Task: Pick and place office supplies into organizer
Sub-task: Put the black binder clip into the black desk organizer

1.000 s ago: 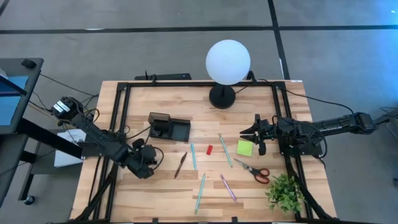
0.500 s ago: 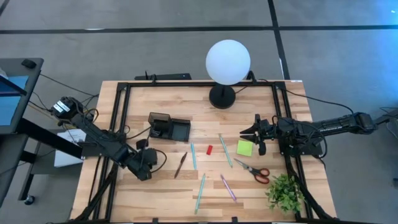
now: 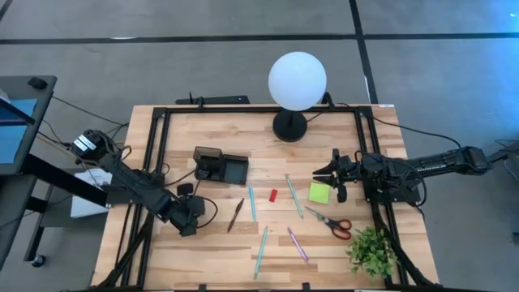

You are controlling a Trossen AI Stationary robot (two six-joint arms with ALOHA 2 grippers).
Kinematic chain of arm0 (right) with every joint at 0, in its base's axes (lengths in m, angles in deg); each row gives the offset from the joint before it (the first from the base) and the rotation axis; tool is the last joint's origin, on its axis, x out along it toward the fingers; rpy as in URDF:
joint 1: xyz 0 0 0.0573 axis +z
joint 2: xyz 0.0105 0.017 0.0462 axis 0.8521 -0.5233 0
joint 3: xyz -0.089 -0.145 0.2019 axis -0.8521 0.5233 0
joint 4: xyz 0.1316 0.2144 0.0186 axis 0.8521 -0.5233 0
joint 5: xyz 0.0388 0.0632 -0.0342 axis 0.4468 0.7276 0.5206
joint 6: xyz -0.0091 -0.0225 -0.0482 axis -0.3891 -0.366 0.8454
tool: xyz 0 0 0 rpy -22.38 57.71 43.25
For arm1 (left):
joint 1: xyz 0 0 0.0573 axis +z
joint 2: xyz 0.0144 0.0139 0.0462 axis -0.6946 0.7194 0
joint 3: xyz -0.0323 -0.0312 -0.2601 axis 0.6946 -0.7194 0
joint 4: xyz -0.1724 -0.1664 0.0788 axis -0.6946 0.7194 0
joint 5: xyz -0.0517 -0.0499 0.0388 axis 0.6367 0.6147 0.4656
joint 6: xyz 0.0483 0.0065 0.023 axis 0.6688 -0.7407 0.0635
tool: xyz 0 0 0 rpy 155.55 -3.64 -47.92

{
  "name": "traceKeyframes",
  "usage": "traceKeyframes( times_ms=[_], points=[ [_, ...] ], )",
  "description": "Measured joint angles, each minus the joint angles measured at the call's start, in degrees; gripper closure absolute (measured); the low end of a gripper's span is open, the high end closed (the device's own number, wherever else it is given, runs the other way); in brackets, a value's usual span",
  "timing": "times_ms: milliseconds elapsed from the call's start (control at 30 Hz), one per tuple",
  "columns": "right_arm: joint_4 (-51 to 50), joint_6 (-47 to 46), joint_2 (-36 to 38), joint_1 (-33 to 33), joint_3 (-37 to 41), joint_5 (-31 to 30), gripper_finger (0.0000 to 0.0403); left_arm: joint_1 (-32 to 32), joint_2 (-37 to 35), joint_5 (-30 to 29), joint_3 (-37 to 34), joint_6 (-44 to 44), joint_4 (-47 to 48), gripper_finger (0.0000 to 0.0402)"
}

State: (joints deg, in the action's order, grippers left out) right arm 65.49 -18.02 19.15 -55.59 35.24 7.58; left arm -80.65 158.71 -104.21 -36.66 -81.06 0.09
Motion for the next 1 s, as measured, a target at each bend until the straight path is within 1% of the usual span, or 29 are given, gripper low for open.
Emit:
traceKeyframes(
  times_ms=[133,533,633,767,867,1000],
  points=[
    [0.0,-0.01,-0.01,0.0,0.0,0.0,0.0326,-0.1,2.26,-0.48,0.18,0.03,-0.61,0.0232],
    [-0.02,0.01,-0.01,0.0,0.0,0.0,0.0326,-0.03,2.53,-1.02,0.01,0.03,-1.59,0.0237],
    [-0.02,0.01,-0.01,0.0,0.0,0.01,0.0326,-0.03,2.57,-0.7,-0.01,0.0,-1.8,0.0259],
    [-0.02,0.01,-0.01,0.0,0.0,0.0,0.0326,-0.05,2.59,-0.55,-0.01,-0.59,-1.97,0.0305],
    [-0.02,0.01,-0.01,0.0,0.0,0.0,0.0326,0.03,2.75,-2.09,-0.11,-2.19,-2.69,0.0336],
    [-0.02,0.01,-0.01,0.0,0.0,0.0,0.0326,0.05,2.8,-3.96,0.21,-5.01,-3.61,0.0357]
  ],
)
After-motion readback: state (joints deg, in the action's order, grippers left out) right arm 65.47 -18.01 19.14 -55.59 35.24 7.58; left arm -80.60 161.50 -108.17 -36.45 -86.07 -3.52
